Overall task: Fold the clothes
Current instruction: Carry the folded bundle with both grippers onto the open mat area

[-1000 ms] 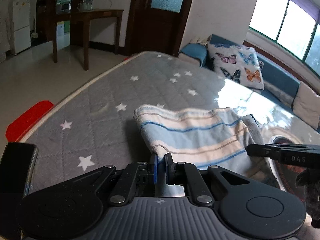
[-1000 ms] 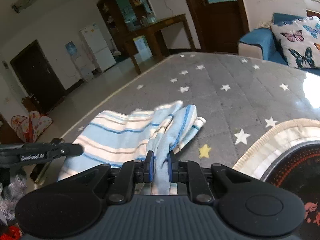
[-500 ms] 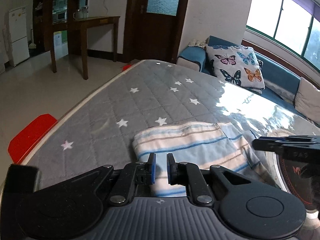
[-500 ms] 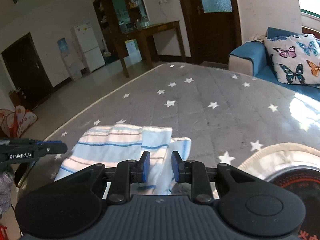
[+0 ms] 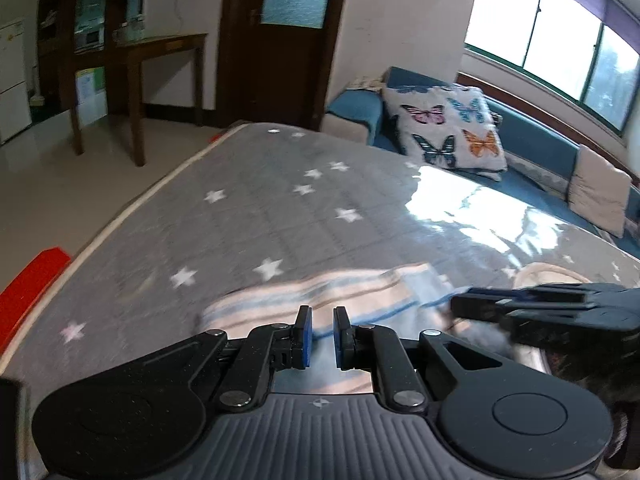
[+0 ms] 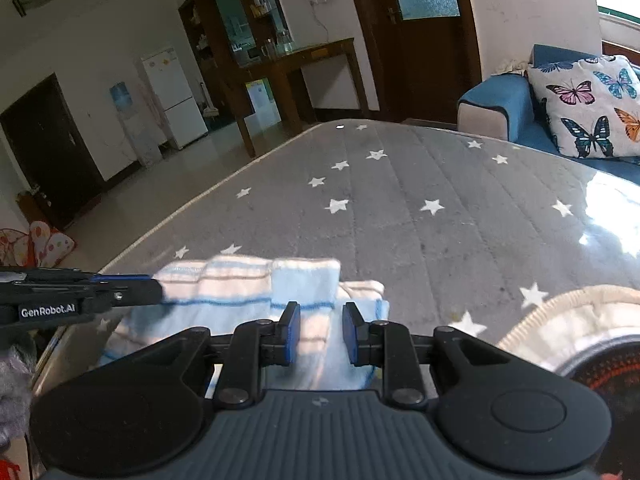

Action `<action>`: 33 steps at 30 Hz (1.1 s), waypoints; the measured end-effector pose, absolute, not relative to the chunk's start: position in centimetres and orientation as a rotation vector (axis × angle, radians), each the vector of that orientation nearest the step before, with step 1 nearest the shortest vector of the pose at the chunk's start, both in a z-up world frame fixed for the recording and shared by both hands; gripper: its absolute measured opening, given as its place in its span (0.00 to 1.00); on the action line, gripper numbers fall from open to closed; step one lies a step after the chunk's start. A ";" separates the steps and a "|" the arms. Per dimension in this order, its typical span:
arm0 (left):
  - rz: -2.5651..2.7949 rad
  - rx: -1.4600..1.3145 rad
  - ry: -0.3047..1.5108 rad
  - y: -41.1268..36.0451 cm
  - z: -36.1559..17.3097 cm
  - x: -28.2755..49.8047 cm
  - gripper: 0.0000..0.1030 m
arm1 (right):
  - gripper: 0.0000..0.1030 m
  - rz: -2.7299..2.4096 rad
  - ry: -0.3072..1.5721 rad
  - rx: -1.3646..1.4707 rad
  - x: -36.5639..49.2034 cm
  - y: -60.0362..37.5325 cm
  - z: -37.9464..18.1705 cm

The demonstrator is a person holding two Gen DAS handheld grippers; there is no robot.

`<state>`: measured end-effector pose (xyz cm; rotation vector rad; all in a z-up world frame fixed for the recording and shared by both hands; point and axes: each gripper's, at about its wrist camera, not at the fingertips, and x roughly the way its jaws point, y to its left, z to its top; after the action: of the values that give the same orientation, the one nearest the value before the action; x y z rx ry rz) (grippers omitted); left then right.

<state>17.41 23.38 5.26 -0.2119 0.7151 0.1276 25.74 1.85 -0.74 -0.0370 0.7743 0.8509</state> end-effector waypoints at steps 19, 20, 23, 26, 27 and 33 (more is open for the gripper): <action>0.124 -0.211 0.772 21.6 3.9 19.8 0.15 | 0.22 0.921 0.766 -0.127 23.2 1.4 0.7; 0.121 -0.205 0.769 21.4 4.1 19.4 0.16 | 0.22 0.931 0.767 -0.133 22.9 1.3 0.9; 0.112 -0.183 0.756 20.7 4.8 17.9 0.28 | 0.22 0.967 0.765 -0.154 21.4 0.4 1.7; 0.101 -0.166 0.751 20.1 5.2 16.2 0.29 | 0.22 0.997 0.771 -0.166 19.9 -0.6 2.2; 0.098 -0.163 0.751 20.0 5.2 15.6 0.29 | 0.22 1.001 0.770 -0.174 19.5 -0.8 2.3; 0.072 -0.162 0.760 19.2 4.6 11.0 0.29 | 0.22 1.029 0.772 -0.196 17.0 -2.5 2.3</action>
<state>11.01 19.23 4.59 -0.1621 0.7597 0.0722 17.02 -2.51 2.26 -0.1957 0.7717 1.0290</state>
